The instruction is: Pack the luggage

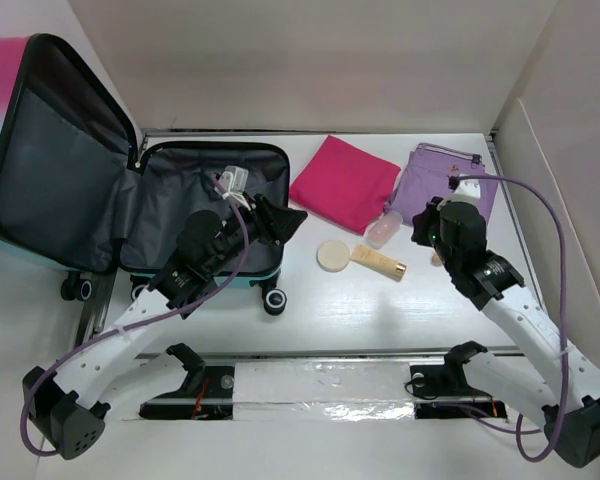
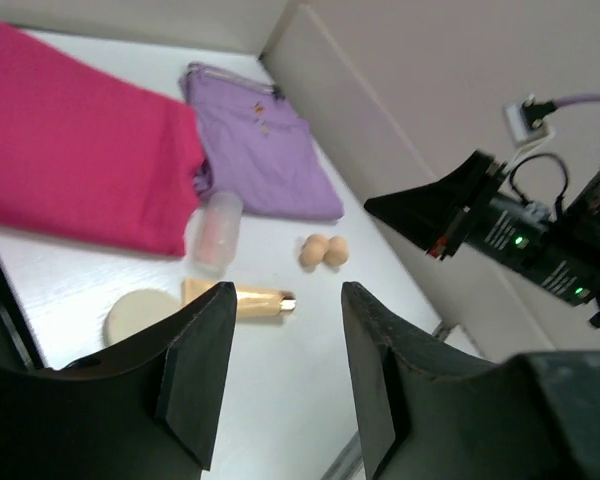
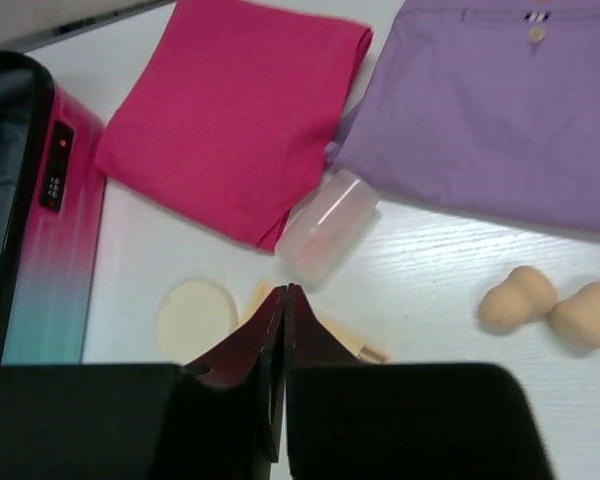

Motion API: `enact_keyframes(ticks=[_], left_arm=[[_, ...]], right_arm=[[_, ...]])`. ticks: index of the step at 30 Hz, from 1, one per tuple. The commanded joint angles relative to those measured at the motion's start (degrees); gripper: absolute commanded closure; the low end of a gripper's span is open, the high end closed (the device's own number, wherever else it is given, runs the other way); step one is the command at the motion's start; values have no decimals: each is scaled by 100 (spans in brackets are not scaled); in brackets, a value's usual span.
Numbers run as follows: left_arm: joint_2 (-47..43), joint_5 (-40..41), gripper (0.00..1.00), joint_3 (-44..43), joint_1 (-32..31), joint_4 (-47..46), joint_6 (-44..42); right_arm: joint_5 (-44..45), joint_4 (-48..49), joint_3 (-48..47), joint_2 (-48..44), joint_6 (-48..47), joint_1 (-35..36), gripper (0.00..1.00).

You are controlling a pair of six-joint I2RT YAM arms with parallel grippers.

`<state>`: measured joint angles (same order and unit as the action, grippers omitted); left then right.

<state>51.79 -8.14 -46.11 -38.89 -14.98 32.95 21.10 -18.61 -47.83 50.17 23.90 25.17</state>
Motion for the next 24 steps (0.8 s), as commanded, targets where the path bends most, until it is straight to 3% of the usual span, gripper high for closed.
enact_keyframes(ticks=[1,5,6,7,8,9,10,13,14,15,19,24], left_arm=[[-187,120,57,-379,92,820,-384],[-327,181,70,-970,93,1734,-982],[-397,294,82,-1031,93,1979,-1105],[-433,400,89,-1101,93,2095,-1228],[-476,523,98,-1120,93,2200,-1430],[-520,759,100,-1120,93,2384,-1501],[-556,996,100,-1050,93,2421,-1580],[-714,1192,100,-839,162,2360,-1739],[-749,1166,95,-804,224,2342,-1783],[-819,1227,78,-777,224,2325,-1853],[-995,1307,45,-575,224,2237,-1932],[-1153,1157,40,-513,224,2202,-1950]], right_arm=[[-483,217,55,238,1,-21,100],[-424,349,73,686,88,-21,100],[-344,349,72,783,132,-82,100],[-257,376,64,966,193,-82,78],[-160,471,81,1064,281,-143,65],[-159,559,81,1160,299,-144,52],[-159,656,81,1266,308,-205,28],[-89,771,-50,1723,518,-345,2],[-71,867,-111,1985,641,-346,1],[-80,938,-130,2118,694,-433,0],[-81,1122,-401,2987,1045,-609,1],[-440,1290,-709,3726,1266,-610,3]])
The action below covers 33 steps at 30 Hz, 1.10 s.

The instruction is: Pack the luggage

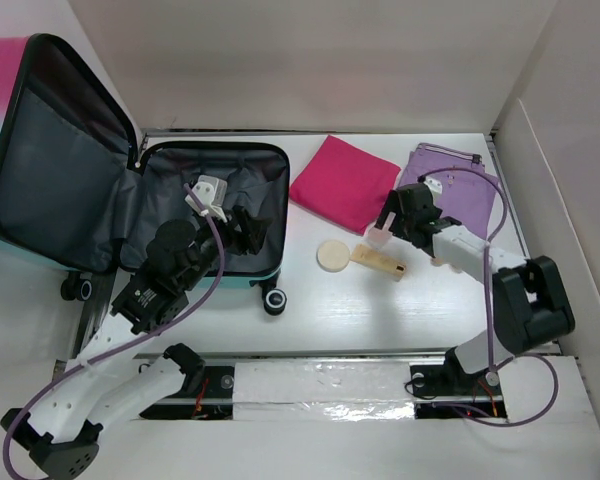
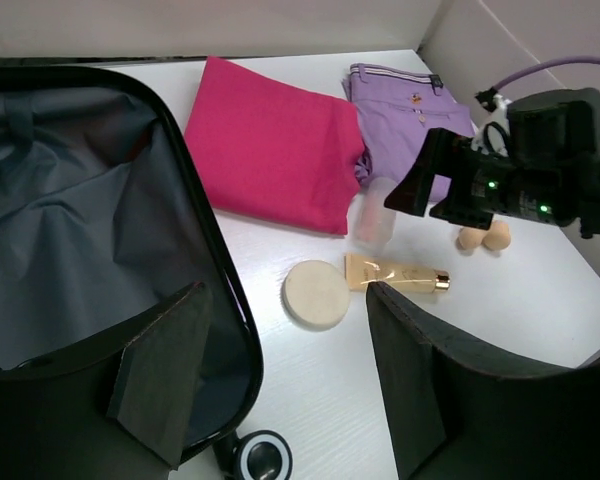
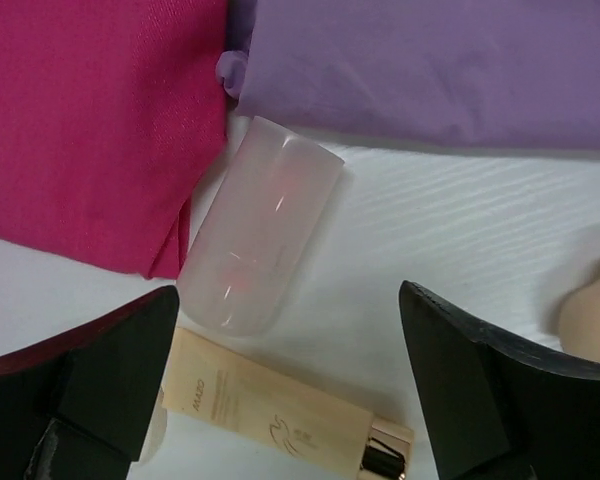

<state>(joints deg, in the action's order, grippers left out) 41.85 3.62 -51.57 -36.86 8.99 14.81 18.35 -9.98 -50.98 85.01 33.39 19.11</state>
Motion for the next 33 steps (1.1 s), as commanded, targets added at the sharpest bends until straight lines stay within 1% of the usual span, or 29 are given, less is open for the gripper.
enact_keyframes(ticks=[1,4,7,8,12,13,17,19,20,21,25,27,29,31,32,33], left_arm=[[-168,-19,39,33,21,-205,-136],[-212,-63,40,33,21,-170,-145],[-291,-98,40,42,21,-196,-154],[-317,-89,40,42,21,-196,-154],[-396,-72,39,59,21,-205,-162],[-396,-72,40,68,21,-222,-162],[-388,-98,40,68,21,-223,-162],[-388,-72,40,77,21,-214,-171],[-388,-63,40,77,21,-223,-163],[-379,-46,40,86,21,-214,-171],[-388,-54,40,95,21,-240,-171],[-379,-89,40,86,21,-232,-171],[-396,-98,40,77,21,-223,-171],[-423,-81,40,77,21,-249,-171],[-440,-54,40,77,21,-240,-171],[-458,-11,40,68,21,-223,-180]], right_arm=[[-217,444,-526,479,379,-4,4],[-244,628,-597,796,519,145,5],[-174,655,-685,990,730,145,7],[-104,646,-685,1095,783,145,12],[-33,602,-633,1193,1073,93,22],[-33,646,-580,1184,1117,93,27],[-77,787,-448,1176,1196,93,31],[-77,787,-422,1141,1214,93,39],[-68,787,-404,1123,1223,93,46],[-25,769,-378,1079,1249,93,47],[230,655,-53,544,1197,93,47],[327,524,184,26,1074,154,47],[327,375,290,-500,977,355,48],[266,365,299,-809,872,592,50],[266,391,273,-924,854,924,50],[248,574,169,-1047,828,1101,50]])
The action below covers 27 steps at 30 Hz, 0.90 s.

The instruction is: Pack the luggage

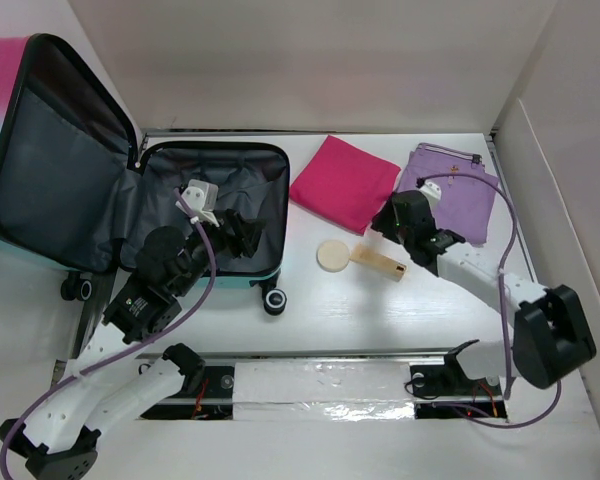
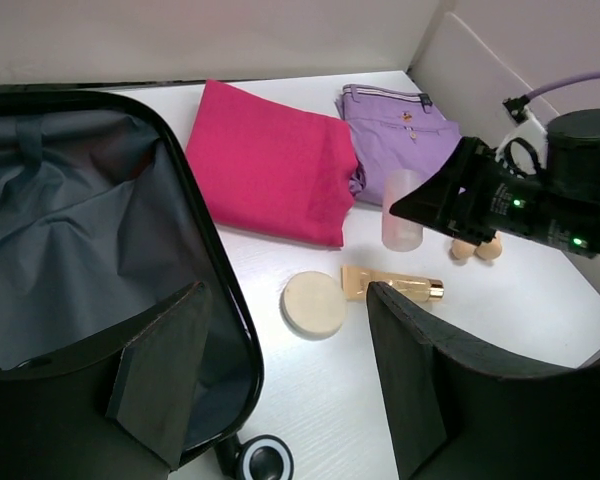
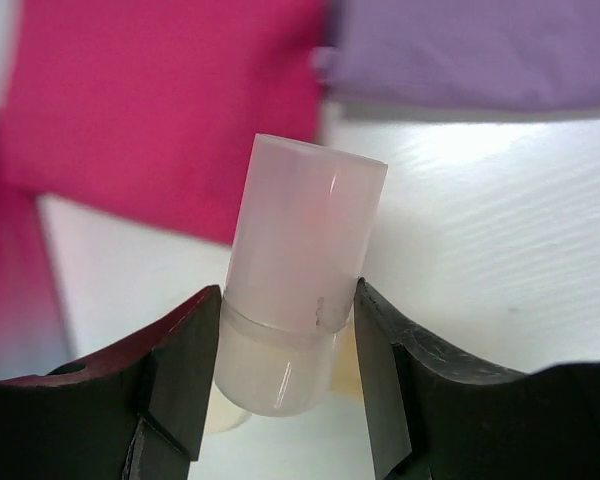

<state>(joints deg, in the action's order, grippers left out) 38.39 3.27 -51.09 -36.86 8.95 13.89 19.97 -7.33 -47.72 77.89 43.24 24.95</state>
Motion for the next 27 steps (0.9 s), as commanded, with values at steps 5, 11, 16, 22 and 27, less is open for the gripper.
enact_keyframes(ticks=[5,11,16,22,27], left_arm=[[-305,454,40,46,21,-218,-18],[-754,1123,39,169,21,-280,44],[-798,1027,38,196,21,-280,35],[-631,623,39,152,21,-288,44],[-596,570,39,152,21,-289,44]], right_arm=[[-975,794,-1491,295,-439,1476,51],[-1584,866,-3646,1650,-774,2277,3],[-1224,979,-2675,1230,-792,2076,8],[-100,436,-880,623,-817,1575,81],[8,91,-572,920,-1027,1294,61]])
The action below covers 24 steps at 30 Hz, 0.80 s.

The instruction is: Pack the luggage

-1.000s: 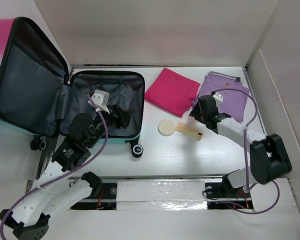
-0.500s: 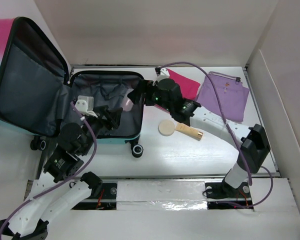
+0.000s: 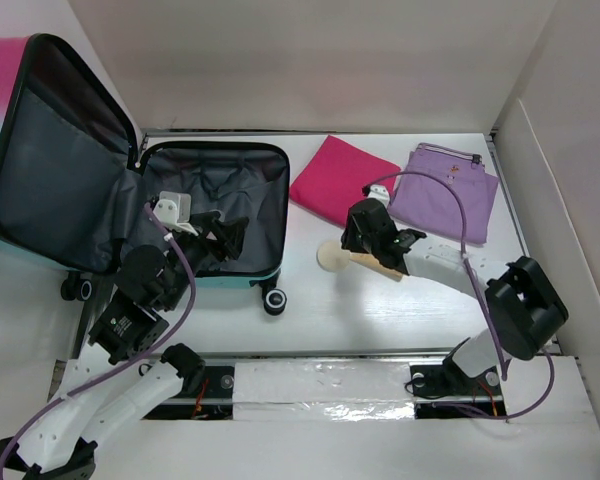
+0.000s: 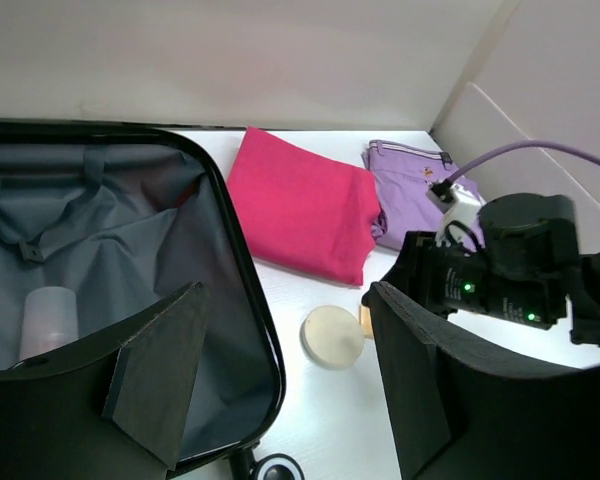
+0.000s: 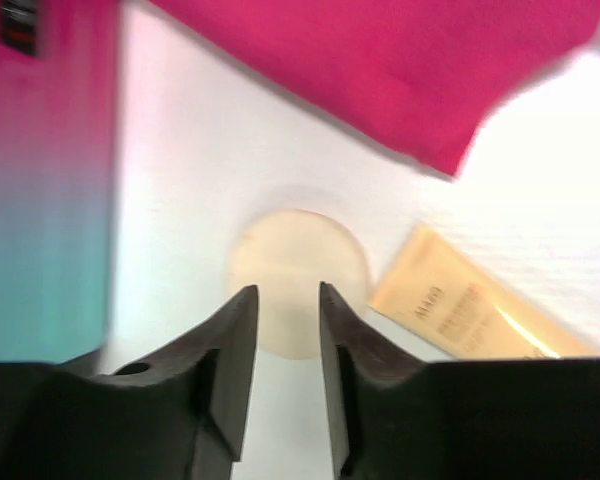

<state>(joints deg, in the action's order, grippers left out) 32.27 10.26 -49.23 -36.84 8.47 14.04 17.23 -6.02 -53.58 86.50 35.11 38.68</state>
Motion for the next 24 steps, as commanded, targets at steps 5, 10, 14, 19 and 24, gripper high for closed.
enact_keyframes(ticks=[5,10,14,19,24], left_arm=[[95,-121,39,-34,19,-214,20],[130,-147,39,-34,19,-214,20],[95,-174,39,-34,19,-232,11],[60,-174,39,-34,19,-232,11],[78,-218,39,-43,19,-223,11]], right_arm=[[-229,-13,-178,744,-417,-167,59],[-229,31,-232,1026,-356,-106,58],[-238,110,-179,1185,-286,-158,60],[-247,312,-57,1054,-189,-106,96],[-89,287,-64,255,-233,16,100]])
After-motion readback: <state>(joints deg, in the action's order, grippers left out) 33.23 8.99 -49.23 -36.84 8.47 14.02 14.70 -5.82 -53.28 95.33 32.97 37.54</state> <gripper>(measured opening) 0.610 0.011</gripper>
